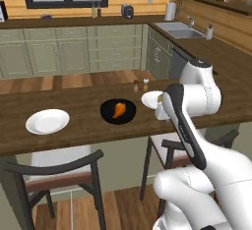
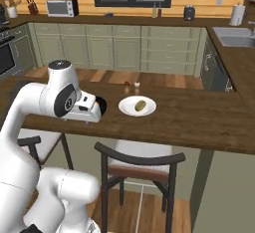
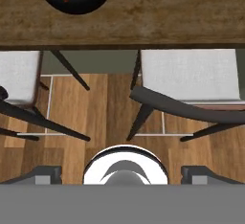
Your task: Pick the chicken drumstick and potato from their plates and place them in the bowl. Then put the bowl in the fridge.
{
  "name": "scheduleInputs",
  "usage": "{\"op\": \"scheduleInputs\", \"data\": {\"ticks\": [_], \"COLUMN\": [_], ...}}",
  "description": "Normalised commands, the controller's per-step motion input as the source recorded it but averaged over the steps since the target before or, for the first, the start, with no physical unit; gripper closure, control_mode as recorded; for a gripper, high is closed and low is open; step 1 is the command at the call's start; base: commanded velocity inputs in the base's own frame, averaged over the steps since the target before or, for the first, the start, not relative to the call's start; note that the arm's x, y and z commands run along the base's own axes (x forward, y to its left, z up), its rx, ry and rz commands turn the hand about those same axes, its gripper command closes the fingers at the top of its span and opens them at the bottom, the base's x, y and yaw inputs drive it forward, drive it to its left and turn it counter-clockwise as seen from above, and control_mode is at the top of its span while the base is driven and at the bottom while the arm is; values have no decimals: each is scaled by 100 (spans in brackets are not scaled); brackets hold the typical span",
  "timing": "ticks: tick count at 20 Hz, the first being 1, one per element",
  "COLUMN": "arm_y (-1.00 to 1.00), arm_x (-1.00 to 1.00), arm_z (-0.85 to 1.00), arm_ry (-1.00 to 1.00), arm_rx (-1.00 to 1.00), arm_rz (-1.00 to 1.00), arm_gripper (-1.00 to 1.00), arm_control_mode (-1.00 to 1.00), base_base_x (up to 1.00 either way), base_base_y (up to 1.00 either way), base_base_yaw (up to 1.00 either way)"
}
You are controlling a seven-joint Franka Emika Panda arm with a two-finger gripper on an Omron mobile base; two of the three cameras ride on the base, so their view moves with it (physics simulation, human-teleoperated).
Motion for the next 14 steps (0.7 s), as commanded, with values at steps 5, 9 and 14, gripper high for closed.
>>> {"op": "scheduleInputs", "data": {"ticks": [5,9,14], "arm_y": [0,0,0], "arm_x": [0,0,0], "arm_z": [0,0,0], "arm_ry": [0,0,0], "arm_rx": [0,0,0], "arm_rz": [0,0,0], "arm_gripper": [-100,-100,-100], "arm_control_mode": [100,100,100], "base_base_x": [1,45,18], "base_base_y": [-33,14,81], "base_base_yaw": [0,0,-3]}}
